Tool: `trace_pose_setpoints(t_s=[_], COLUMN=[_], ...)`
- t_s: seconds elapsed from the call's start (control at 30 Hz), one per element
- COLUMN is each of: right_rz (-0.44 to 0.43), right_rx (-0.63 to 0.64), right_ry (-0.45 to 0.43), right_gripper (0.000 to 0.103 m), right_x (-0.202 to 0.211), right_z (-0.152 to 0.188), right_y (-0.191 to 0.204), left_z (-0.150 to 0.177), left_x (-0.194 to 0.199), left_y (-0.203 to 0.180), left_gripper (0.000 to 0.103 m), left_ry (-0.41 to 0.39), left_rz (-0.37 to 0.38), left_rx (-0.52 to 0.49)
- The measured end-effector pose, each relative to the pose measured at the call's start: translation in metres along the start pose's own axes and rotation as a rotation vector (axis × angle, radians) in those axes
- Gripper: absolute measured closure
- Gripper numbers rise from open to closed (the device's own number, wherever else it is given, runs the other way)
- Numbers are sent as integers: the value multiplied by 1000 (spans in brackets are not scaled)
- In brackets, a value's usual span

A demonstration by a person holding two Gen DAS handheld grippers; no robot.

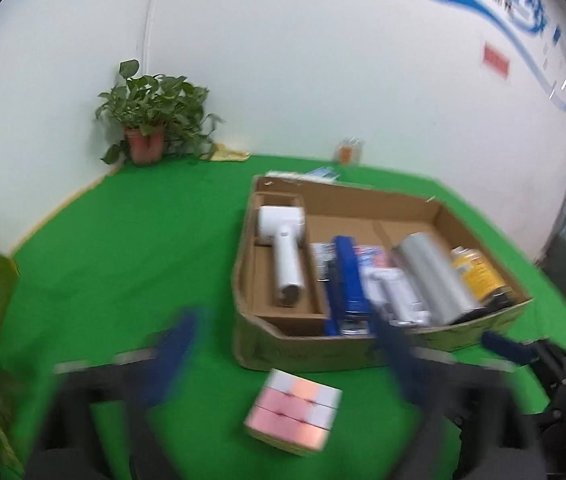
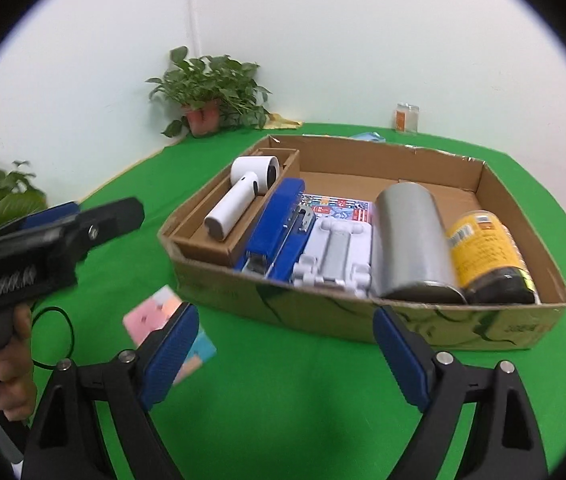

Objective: Organize rigid objects
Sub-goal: 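Move both grippers to the pastel Rubik's cube and grasp it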

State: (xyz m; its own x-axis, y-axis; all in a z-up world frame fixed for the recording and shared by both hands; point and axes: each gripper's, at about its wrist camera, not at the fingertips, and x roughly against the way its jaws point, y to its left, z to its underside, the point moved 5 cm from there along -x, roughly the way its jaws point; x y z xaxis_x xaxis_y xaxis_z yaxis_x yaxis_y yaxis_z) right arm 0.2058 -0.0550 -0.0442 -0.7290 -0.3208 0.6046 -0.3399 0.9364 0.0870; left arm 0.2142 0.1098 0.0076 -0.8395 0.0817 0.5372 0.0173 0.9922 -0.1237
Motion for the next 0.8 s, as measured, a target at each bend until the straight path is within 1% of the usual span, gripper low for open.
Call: trace_pose_setpoints(t_s=[0.03,0.07,0.13,0.17,0.2,0.23,0.27,0.3,0.33,0.4,0.43,0.47,0.5,0.53,0.57,0.6,0.63,0.67,0.7,0.73,0.77,0.8], right_rz=[-5,0,-5,-5,1,11,15,14,-1,-29,-35,-39,-42,-46,-47,-50,-56,-64,-64,-61,-61,-70], right_rx=[13,27,25,23,22,15,4,-3,-15,-34,-51,-62,-66,-71,-71,-72,-72,-71,-67,-64,-66,-71], right_ry=[-11,-9,-3,-5,-8,-21,-36,-38,-26,4,22,33,39,51,58,61,69,87,98,103,114,123], right_gripper=[44,55,51,43,23,15,13,13,13,13,13,13,13,13,13,13,13,13,13,13,13,13], right_x=[9,14,18,21,20,24,27,29,29,26,24,24,25,24,24,24,23,22,21,21,20,20], right_z=[5,9,12,14,14,16,17,18,21,26,29,33,36,39,41,43,46,50,54,57,62,66], right_y=[-2,-3,-4,-5,-5,-8,-10,-11,-13,-14,-17,-18,-17,-18,-18,-19,-19,-19,-20,-21,-23,-24], left_z=[8,13,22,24,26,27,28,30,32,39,42,46,53,56,61,64,64,65,67,68,71,76], left_x=[1,1,6,8,9,9,8,6,-2,-24,-37,-48,-64,-72,-83,-89,-91,-91,-92,-91,-92,-93], left_y=[-5,-7,-11,-14,-15,-14,-11,-9,-6,-3,2,8,18,23,27,27,26,22,15,11,6,0], left_gripper=[101,102,102,85,63,2,2,0,0,1,0,0,1,1,6,6,12,21,26,33,41,43], left_ry=[43,65,57,50,58,66,51,40,70,156,192,228,282,307,337,360,358,372,377,385,410,440], left_rz=[28,35,-15,-47,-82,-108,-124,-122,-120,-103,-90,-86,-92,-89,-74,-63,-29,-7,32,57,80,81], left_rx=[4,8,2,-14,-28,-29,-24,-22,-29,-55,-53,-35,1,20,31,30,39,33,28,30,35,31])
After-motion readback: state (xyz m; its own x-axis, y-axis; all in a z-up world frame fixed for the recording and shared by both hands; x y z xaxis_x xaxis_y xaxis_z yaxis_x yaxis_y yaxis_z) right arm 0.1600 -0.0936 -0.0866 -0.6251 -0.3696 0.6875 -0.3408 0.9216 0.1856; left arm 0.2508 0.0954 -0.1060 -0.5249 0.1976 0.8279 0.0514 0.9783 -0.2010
